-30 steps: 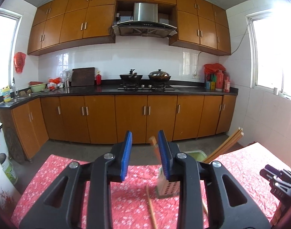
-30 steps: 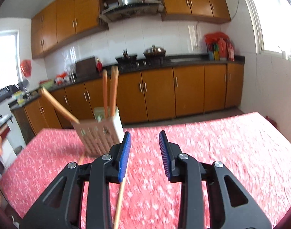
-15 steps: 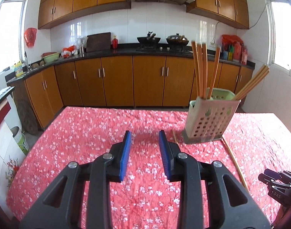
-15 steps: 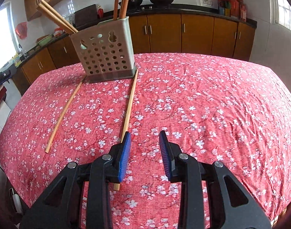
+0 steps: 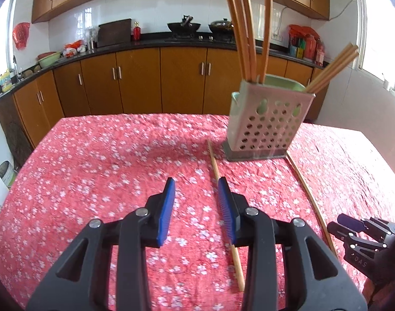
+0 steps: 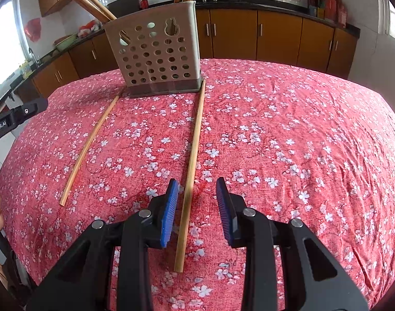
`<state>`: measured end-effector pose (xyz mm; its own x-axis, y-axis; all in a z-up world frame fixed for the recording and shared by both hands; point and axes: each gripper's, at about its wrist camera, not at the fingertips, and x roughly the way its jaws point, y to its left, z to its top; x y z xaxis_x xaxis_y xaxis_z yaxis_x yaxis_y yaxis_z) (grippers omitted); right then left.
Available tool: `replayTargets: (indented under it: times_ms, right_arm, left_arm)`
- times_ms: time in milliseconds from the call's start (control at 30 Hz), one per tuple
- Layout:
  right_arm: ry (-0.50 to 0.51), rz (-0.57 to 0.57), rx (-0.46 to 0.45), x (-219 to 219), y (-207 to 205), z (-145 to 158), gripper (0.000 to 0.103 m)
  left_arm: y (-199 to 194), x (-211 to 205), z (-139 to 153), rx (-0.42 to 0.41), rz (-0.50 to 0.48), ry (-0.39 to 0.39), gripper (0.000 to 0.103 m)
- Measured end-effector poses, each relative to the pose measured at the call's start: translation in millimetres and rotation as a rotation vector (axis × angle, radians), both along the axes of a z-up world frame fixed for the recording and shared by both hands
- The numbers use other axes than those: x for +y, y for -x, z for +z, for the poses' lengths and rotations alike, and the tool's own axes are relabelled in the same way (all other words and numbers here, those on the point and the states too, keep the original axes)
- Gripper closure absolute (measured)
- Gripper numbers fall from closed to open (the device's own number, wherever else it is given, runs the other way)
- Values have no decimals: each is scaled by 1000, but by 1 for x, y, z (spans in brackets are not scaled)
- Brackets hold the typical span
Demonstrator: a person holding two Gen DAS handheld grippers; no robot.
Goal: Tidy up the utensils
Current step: 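Lower both open tools toward the remaining chopsticks on the cloth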
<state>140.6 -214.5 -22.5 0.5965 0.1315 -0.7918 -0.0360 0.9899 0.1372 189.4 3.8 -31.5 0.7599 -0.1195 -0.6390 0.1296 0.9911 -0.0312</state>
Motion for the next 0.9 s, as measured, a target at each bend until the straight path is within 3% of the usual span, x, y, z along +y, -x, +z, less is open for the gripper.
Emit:
replayTargets:
  times_ms: [900]
  right_arm:
    - [59, 12, 17, 3, -6, -11, 78]
  left_arm:
    - [-15, -35, -65, 171, -36, -69, 69]
